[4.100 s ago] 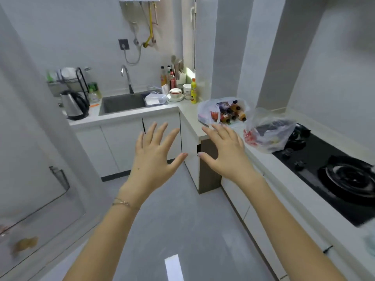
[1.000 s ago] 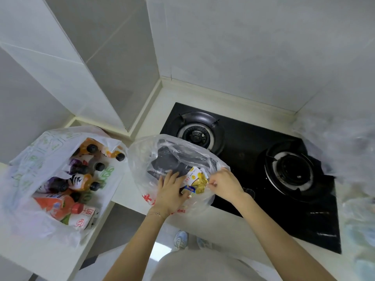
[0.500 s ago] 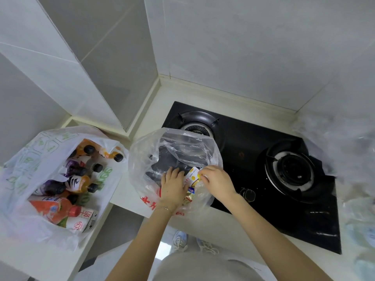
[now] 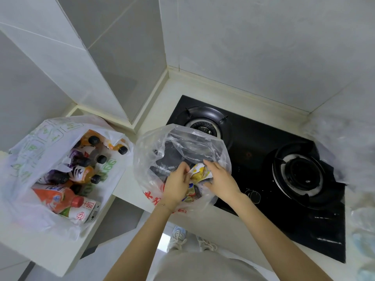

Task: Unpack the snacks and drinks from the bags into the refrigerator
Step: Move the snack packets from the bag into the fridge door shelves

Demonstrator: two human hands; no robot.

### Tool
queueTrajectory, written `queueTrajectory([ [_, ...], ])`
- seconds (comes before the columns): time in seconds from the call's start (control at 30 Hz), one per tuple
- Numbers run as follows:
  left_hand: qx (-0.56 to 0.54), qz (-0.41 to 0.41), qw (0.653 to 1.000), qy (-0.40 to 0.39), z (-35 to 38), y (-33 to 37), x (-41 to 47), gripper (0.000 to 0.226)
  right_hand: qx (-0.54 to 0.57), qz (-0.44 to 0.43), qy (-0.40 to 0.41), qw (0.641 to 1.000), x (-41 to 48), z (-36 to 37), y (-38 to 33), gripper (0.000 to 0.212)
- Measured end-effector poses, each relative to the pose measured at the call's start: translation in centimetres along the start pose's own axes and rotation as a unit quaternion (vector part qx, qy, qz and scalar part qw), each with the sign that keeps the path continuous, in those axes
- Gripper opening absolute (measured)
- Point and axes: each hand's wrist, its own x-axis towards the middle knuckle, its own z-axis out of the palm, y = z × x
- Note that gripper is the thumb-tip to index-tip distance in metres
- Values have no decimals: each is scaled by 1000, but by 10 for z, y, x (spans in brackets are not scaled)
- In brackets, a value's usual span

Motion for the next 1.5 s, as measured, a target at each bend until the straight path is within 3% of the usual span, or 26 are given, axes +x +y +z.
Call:
queueTrajectory([
  [0.13,-108,-9,993,41,-17,1,-8,13,136,-12,-9,991,2,-2,-14,85],
  [0.23,-213,-33,975,54,-29,1,-9,8,188,-18,-7,982,5,0,-26,81],
  [0.4,-291,-55,952,72,-42,-6,-8,9,239,-8,-11,971,6,1,-39,30],
  [0.53,-294,-84,950,61,-42,-10,-6,13,214,3,38,976,5,7,-38,16],
  [0.67,-174,-94,978,63,-39,-20,-4,10,297,50,84,950,2,-5,-36,16],
  [0.77,-23,-56,998,-12,-33,-24,-5,27,333,59,100,936,4,-11,-36,17],
  [0.87,65,-14,994,-86,-25,-22,-5,45,272,61,119,953,7,-14,-36,18],
  [1.03,196,5,974,-110,-8,-19,-4,46,225,64,146,961,1,-15,-33,19],
  [1.3,272,-4,955,-115,9,-8,6,34,191,66,134,970,-5,-13,-34,17],
  [1.5,305,-16,942,-140,13,-5,15,40,164,71,142,974,-5,-14,-36,17],
])
